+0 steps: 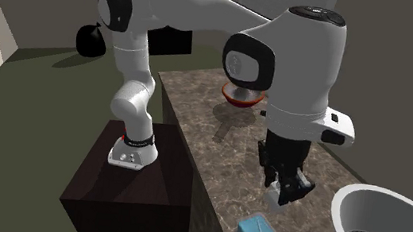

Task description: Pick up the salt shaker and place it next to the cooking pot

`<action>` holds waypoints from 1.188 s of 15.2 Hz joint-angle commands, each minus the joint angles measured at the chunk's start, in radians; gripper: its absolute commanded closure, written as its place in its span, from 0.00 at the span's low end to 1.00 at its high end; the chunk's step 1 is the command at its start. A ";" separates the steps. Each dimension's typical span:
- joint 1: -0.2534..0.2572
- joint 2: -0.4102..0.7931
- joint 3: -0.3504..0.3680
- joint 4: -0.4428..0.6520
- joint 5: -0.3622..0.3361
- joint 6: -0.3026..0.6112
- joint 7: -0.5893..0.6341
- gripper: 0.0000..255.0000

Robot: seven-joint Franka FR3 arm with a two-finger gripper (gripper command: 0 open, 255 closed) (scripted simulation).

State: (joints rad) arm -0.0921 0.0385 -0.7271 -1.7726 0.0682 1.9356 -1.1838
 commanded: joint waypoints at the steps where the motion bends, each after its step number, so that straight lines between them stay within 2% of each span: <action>1: -0.035 0.098 -0.023 0.092 0.079 -0.024 -0.073 1.00; 4: -0.123 0.249 -0.029 0.253 0.193 -0.081 -0.162 1.00; 6: -0.200 0.348 -0.017 0.377 0.260 -0.129 -0.206 1.00; 9: -0.332 0.504 0.012 0.602 0.350 -0.218 -0.246 1.00; 10: -0.399 0.577 0.029 0.722 0.385 -0.266 -0.252 1.00; 18: -0.356 0.556 0.030 0.572 0.378 -0.145 -0.272 1.00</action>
State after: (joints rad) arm -0.4531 0.5952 -0.6972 -1.1825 0.4454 1.7739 -1.4535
